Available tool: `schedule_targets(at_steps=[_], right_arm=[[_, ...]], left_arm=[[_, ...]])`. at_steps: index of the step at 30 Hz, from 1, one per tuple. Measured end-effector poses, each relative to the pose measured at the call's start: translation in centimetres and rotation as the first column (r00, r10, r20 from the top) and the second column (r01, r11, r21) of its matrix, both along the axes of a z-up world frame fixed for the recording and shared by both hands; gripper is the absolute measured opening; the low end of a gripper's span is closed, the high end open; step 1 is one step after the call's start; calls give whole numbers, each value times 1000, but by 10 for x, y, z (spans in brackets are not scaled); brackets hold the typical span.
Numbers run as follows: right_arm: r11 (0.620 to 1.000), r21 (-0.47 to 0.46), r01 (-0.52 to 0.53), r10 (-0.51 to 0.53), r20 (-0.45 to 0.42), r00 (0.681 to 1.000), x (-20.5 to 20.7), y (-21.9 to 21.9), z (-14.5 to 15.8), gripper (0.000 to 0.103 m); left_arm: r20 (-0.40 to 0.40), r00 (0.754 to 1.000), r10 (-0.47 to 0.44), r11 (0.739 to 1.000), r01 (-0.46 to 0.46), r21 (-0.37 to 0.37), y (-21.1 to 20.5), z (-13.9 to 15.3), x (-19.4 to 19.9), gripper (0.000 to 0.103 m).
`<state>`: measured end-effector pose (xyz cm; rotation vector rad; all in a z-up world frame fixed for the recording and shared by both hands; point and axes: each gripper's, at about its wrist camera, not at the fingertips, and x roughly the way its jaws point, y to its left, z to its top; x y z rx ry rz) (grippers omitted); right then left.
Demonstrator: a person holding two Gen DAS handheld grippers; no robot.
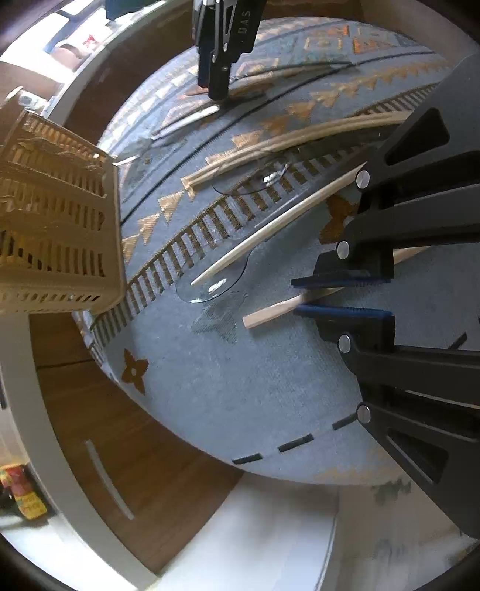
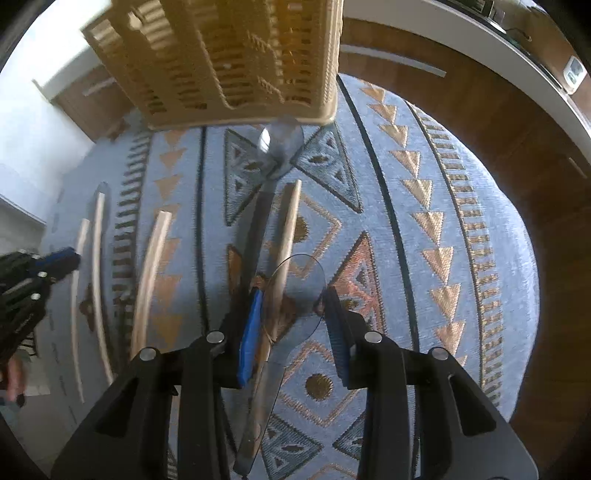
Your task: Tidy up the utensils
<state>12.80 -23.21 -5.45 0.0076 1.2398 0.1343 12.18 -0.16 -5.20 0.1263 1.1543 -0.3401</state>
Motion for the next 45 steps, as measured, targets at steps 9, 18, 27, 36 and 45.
schedule_targets(at_steps=[9,18,27,36,45], right_arm=[[996,77,-50,35,182,983,-43,-16,43,31],[993,104,-61,42,168,985,-53,-14,42,31],[991,118,-60,43,146,988,-46,-13,34,31],[983,126,-135,96,272,957,-65,-10,58,31],[975,94,-199,150,378,914,-87,1,85,31]], left_arm=[[122,992,42,982,-19,-188,25,22,-30,0],[-30,999,-36,996,33,-87,10,4,-14,23],[-92,992,-87,992,95,88,-21,-2,5,5],[91,996,-1,992,12,-122,-2,16,-21,0],[145,989,5,990,16,-143,1,37,-34,0]])
